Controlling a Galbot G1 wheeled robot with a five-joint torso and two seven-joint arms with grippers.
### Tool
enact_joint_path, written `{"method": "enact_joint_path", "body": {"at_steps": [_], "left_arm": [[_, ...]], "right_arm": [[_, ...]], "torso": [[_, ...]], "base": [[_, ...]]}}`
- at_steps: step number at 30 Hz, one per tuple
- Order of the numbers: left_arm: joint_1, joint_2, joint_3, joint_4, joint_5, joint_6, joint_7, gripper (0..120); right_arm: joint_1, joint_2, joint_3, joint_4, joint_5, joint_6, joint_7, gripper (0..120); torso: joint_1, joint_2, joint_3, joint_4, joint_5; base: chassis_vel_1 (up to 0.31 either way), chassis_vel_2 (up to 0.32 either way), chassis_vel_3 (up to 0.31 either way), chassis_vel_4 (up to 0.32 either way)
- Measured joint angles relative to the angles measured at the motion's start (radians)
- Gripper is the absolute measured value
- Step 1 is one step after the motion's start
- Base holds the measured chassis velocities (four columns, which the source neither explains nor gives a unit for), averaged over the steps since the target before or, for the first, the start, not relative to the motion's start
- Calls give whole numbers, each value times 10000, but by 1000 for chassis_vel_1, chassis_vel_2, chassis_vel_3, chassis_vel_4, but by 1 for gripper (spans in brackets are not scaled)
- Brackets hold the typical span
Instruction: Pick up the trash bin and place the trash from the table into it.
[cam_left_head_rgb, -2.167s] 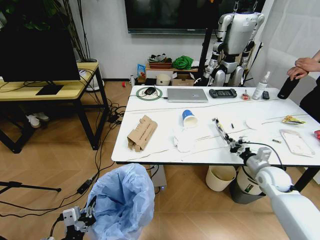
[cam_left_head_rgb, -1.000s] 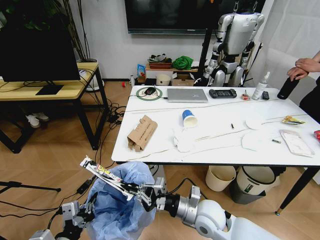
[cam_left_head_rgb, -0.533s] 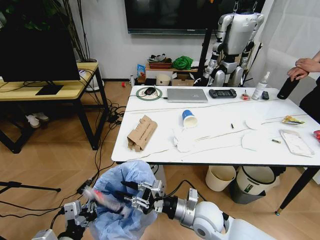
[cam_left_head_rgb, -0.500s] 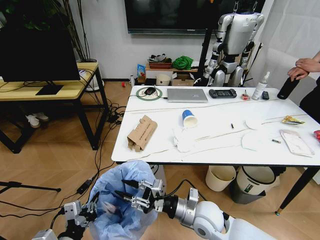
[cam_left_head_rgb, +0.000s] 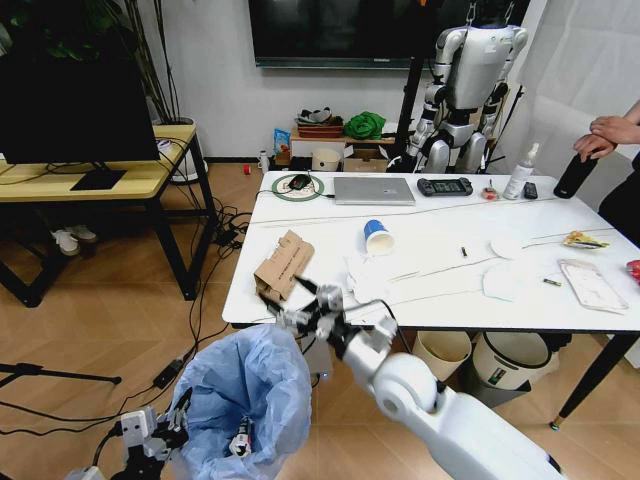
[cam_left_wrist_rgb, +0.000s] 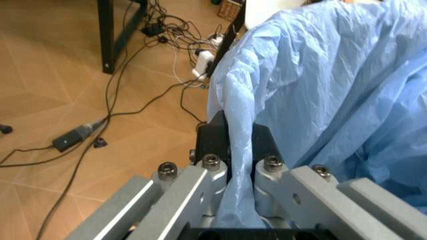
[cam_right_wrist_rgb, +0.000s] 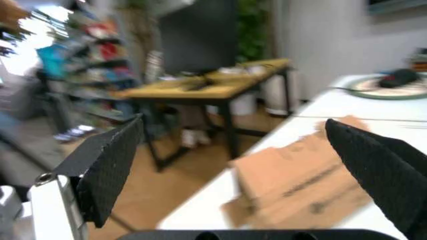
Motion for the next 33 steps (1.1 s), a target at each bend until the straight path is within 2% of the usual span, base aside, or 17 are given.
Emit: {"method": "enact_joint_path", "body": {"at_steps": [2, 5, 10, 20, 28, 33], "left_arm": [[2, 38, -127, -37, -48, 2, -9, 0], [1, 60, -198, -42, -89, 21, -32, 0], [3, 18, -170, -43, -91, 42, -58, 0], [158, 47, -422, -257, -188, 78, -105, 0], [168, -74, -395, -327, -163, 89, -118, 0], [170, -104, -393, -356, -162, 89, -118, 0]], "right_arm": [[450, 462, -55, -183, -227, -1098, 1051, 100], [1050, 1067, -117, -522, -301, -2062, 1888, 100], [1651, 1605, -354, -1076, -349, -2552, 2239, 100], [2095, 2284, -1036, -2157, -778, -2990, 2724, 100], [2248, 2911, -1380, -3165, -1255, -2953, 2992, 100], [2300, 3034, -1412, -3563, -1534, -2876, 3045, 100]], "torso": [[0, 0, 0, 0, -4], [0, 0, 0, 0, -4], [0, 0, 0, 0, -4], [0, 0, 0, -1, 0], [0, 0, -1, -1, -1], [0, 1, -1, -1, 0]], "base": [[0, 0, 0, 0], [0, 0, 0, 0], [0, 0, 0, 0], [0, 0, 0, 0], [0, 0, 0, 0], [0, 0, 0, 0]]}}
